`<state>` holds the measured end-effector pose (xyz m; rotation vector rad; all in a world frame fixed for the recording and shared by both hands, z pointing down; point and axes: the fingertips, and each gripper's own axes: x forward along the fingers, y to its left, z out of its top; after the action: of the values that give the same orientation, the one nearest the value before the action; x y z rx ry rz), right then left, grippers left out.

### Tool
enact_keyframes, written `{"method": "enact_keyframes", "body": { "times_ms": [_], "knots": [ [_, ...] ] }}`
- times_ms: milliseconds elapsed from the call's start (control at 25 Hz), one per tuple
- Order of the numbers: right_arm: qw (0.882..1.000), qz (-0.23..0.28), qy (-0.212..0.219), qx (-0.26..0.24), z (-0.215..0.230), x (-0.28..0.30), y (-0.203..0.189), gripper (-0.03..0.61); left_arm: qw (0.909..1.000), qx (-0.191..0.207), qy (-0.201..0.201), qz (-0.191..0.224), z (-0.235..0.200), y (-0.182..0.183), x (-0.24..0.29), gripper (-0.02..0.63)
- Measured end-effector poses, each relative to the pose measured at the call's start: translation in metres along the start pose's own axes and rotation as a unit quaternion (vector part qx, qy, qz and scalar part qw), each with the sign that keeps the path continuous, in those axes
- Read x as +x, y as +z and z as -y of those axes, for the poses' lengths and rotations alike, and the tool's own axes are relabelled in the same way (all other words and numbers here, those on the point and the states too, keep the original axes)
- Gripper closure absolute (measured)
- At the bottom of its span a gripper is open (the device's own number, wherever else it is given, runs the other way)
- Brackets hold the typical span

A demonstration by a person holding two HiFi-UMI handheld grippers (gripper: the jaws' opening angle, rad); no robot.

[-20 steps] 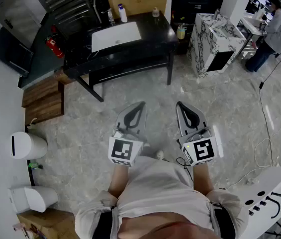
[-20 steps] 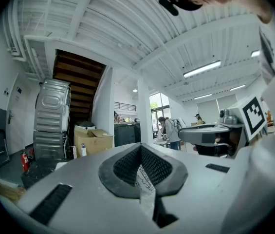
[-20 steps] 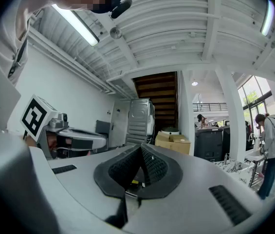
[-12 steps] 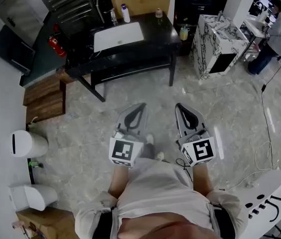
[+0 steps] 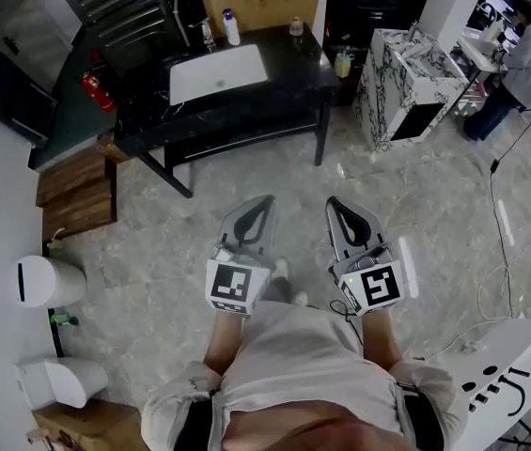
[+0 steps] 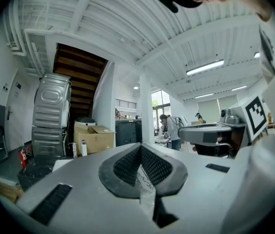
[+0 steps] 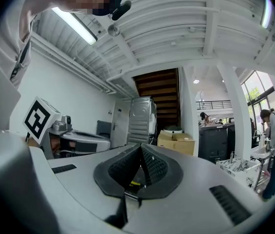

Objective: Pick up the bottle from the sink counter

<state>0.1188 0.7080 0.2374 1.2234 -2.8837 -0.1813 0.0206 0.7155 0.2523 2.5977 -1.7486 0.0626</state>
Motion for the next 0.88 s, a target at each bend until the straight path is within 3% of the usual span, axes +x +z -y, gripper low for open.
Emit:
{"method": "enact_keyframes", "body": {
  "times_ms": [880],
  "knots": [
    [0.998, -0.038, -0.044, -0.018, 0.024, 0.119, -0.020, 0.581, 0.9984, -0.004, -0.056, -0.005, -0.096, -0.010, 0.089, 0.612]
  ]
}}
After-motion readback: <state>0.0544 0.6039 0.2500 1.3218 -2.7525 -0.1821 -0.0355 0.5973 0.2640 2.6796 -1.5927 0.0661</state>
